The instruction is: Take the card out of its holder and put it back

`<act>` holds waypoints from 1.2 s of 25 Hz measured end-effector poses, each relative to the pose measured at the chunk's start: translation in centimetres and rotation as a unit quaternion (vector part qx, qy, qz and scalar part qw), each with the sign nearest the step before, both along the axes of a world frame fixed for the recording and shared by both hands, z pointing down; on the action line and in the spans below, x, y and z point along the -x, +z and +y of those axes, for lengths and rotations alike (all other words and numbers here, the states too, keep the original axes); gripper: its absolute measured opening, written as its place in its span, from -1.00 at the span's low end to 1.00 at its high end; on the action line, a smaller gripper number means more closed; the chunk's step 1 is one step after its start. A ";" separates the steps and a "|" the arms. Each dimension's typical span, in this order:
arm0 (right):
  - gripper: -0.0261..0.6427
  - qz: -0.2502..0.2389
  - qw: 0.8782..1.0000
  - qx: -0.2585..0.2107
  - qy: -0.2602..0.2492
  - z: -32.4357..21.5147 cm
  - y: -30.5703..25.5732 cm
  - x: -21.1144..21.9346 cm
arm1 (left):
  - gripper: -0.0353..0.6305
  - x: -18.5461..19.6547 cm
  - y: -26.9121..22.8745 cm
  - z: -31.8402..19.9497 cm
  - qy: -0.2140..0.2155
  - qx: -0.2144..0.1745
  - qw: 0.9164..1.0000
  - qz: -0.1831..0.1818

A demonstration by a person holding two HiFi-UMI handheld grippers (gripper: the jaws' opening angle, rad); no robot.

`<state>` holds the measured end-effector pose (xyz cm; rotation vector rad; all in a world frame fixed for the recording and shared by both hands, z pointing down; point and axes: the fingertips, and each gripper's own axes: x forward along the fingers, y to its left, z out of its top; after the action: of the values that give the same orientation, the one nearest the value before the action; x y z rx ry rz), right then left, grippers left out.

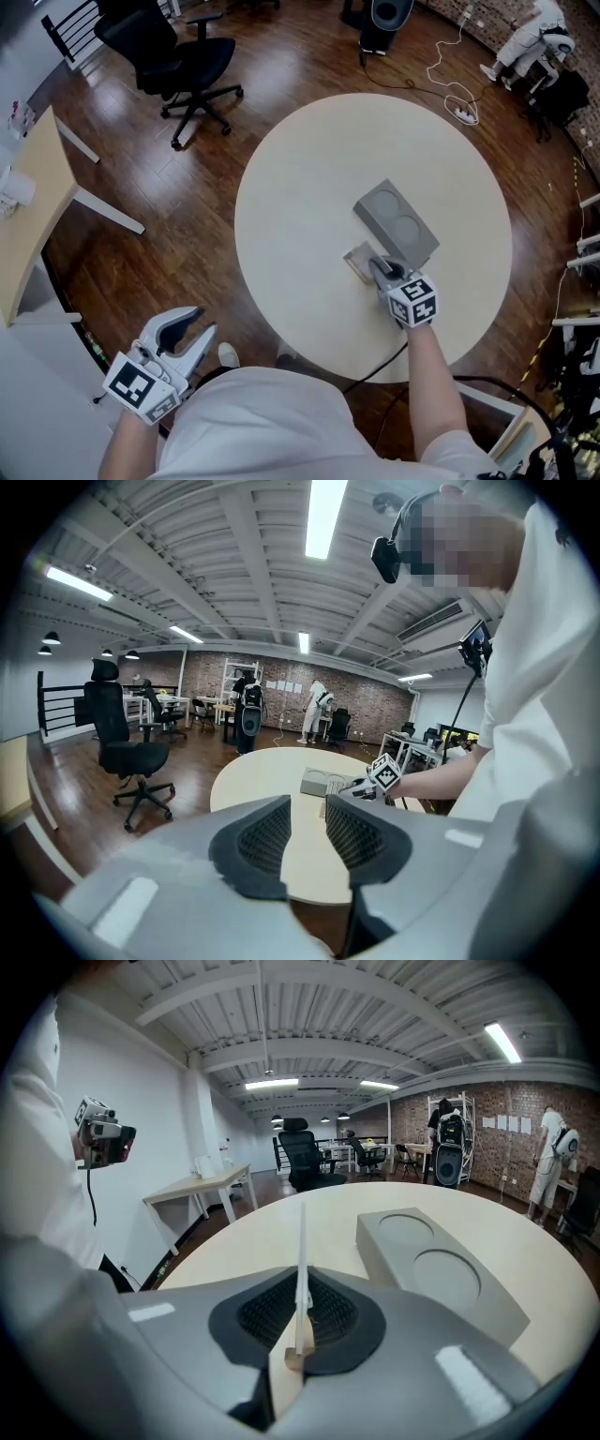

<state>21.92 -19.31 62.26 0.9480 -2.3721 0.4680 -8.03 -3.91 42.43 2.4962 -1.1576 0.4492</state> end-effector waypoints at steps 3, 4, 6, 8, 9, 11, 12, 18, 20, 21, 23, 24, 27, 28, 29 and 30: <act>-0.84 0.010 1.000 -0.004 0.016 -0.2 0.0 0.1 | -0.53 0.7 -0.1 0.0 0.004 -0.001 1.000 0.001; -0.84 0.012 1.000 -0.006 0.021 -0.2 -0.2 0.1 | -0.53 0.9 -0.2 0.1 0.006 -0.001 1.000 0.001; -0.76 0.016 0.999 -0.011 0.029 -0.1 -0.6 0.3 | -0.53 1.2 -0.4 0.2 0.010 -0.003 1.000 0.002; -0.64 0.021 0.999 -0.016 0.040 0.1 -0.9 0.3 | -0.53 1.6 -0.6 0.2 0.017 -0.006 1.000 0.004; -0.60 0.024 0.998 -0.018 0.048 0.2 -1.2 0.2 | -0.53 1.8 -0.6 0.2 0.021 -0.006 1.000 0.006; -0.46 0.027 0.997 -0.027 0.072 0.3 -2.1 0.0 | -0.53 2.4 -0.6 0.4 0.032 -0.007 0.999 0.008; -0.41 0.030 0.995 -0.034 0.085 0.5 -2.7 -0.1 | -0.53 2.7 -0.6 0.5 0.038 -0.009 0.999 0.009; -0.26 0.047 0.982 -0.071 0.168 4.3 -7.2 -0.5 | -0.53 4.3 -1.1 0.9 0.082 -0.023 0.996 0.022; -0.25 0.045 0.978 -0.078 0.186 6.8 -8.5 0.6 | -0.53 5.0 -1.3 1.4 0.101 -0.027 0.994 0.030; -0.25 0.045 0.977 -0.080 0.192 8.3 -9.0 1.4 | -0.53 5.5 -1.3 1.8 0.110 -0.030 0.993 0.032; -0.25 0.041 0.976 -0.080 0.199 11.6 -9.8 3.5 | -0.53 6.6 -1.4 2.4 0.127 -0.035 0.991 0.036; -0.25 0.038 0.975 -0.080 0.202 13.4 -10.2 4.6 | -0.53 7.2 -1.4 2.8 0.135 -0.037 0.989 0.038; -0.25 0.035 0.974 -0.078 0.209 19.0 -11.3 8.0 | -0.53 8.9 -1.4 4.1 0.155 -0.044 0.986 0.044; -0.25 0.034 0.973 -0.077 0.213 20.9 -11.5 9.0 | -0.53 9.5 -1.3 4.7 0.161 -0.046 0.985 0.045; -0.25 0.033 0.972 -0.077 0.218 22.9 -11.6 9.8 | -0.53 10.1 -1.1 5.3 0.168 -0.047 0.984 0.046; -0.24 0.032 0.971 -0.076 0.224 24.8 -11.7 10.6 | -0.53 10.6 -0.8 5.9 0.175 -0.046 0.982 0.048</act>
<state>11.35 5.48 50.55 1.5588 -2.1525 0.4153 -18.66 2.00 41.66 2.7791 -0.7183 0.3667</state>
